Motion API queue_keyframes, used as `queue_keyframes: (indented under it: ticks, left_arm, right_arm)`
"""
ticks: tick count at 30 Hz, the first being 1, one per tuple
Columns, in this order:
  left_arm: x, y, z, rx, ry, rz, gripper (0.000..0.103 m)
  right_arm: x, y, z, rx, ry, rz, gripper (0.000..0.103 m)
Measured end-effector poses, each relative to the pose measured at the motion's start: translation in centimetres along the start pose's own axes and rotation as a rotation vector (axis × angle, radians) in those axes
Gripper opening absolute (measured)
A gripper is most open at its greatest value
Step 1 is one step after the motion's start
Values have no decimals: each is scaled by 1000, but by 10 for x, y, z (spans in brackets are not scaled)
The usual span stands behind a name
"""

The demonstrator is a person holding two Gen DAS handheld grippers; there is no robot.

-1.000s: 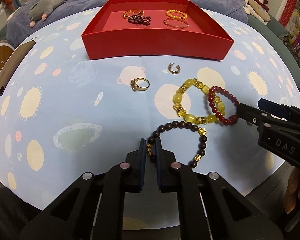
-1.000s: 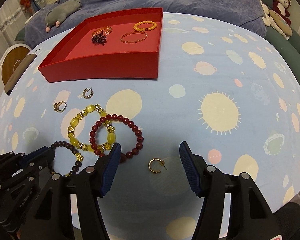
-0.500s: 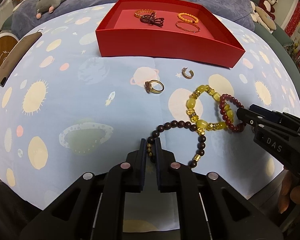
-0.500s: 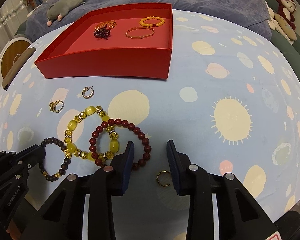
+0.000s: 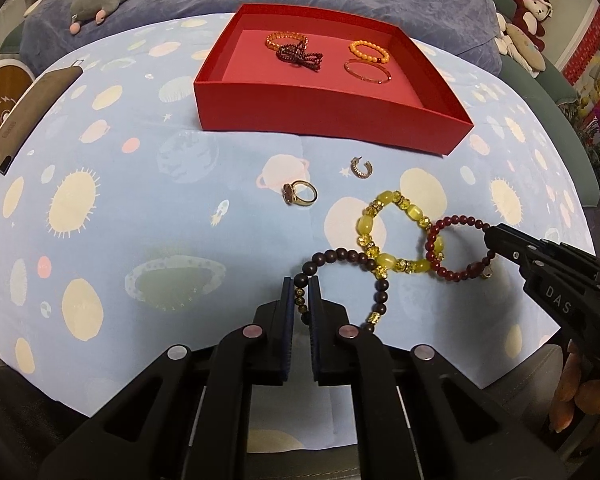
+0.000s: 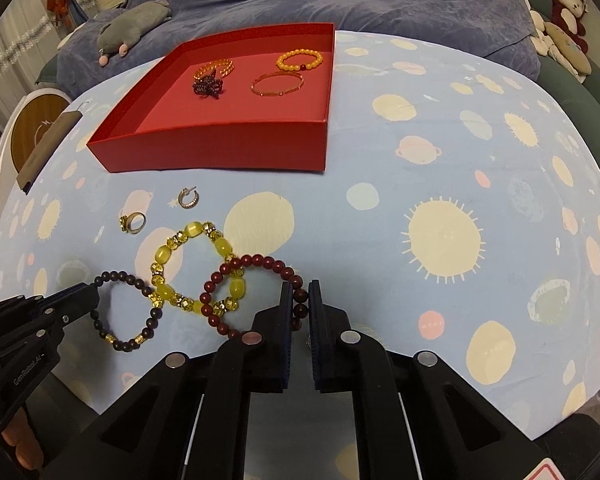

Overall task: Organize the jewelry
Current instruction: 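Grasp the red bead bracelet with the right gripper while the left lifts the wood bracelet, then carry both bracelets into the red box and open both grippers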

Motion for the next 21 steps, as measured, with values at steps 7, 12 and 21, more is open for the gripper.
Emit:
queue_keyframes:
  ticks: [7,12,21]
  left_arm:
    - [-7,-30,40,-63,71,-19,5]
    - [-16,-68,64,-128,108,-52,5]
    - [-27,-160,76,-242,161,-52,5]
  right_arm:
    - [13,-31,31,-48,-16,38,7]
    - [25,-66,44,-88,-30,81,7]
    - [44,-149,41,-150,-146,67,7]
Point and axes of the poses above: each gripper's, at about its wrist camera, not at the fingertips, and z roughly against the way its jaws point, x to its left, y to its underside, the point moved 5 cm from there along -z, roughly the way its jaws point, and after that the axes turned 10 degrees about -y, right-handed, at the moved point
